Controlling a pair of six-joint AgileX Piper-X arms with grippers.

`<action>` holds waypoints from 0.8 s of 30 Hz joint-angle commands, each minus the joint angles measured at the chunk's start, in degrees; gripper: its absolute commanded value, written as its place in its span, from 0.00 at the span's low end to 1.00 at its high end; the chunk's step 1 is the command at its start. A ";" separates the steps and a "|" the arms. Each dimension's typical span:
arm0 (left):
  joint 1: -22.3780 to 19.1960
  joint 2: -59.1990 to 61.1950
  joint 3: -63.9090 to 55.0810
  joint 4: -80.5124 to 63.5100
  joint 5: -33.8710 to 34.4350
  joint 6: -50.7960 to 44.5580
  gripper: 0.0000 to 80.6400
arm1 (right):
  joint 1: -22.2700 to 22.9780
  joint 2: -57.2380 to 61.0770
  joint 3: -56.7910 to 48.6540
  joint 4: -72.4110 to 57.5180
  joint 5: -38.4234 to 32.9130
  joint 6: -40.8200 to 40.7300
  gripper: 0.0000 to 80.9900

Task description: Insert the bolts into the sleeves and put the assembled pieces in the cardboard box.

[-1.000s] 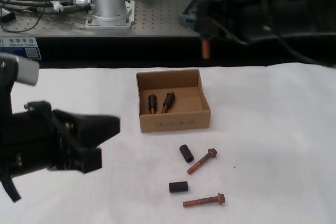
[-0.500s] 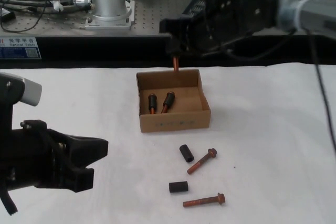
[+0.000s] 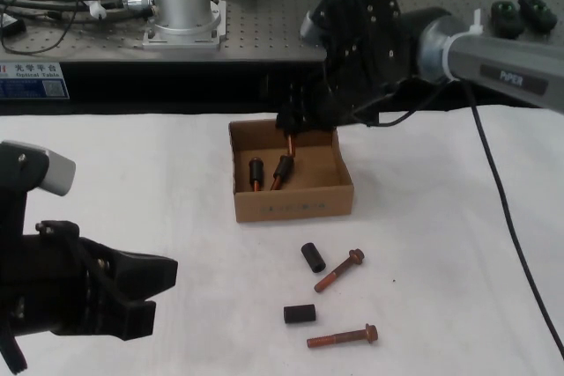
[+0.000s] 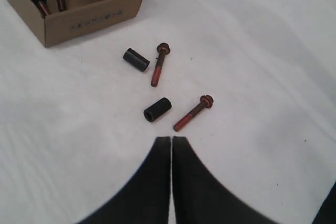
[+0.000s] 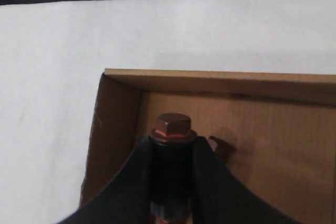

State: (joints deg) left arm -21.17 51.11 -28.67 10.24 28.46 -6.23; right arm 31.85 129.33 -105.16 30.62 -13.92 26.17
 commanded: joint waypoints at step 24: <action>0.06 -0.15 -0.63 0.03 2.29 1.10 0.01 | -0.52 2.62 -0.94 4.49 0.09 4.26 0.02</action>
State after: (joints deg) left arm -21.17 51.11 -28.67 10.48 30.16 -6.23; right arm 31.85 132.18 -105.30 34.91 -13.52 30.20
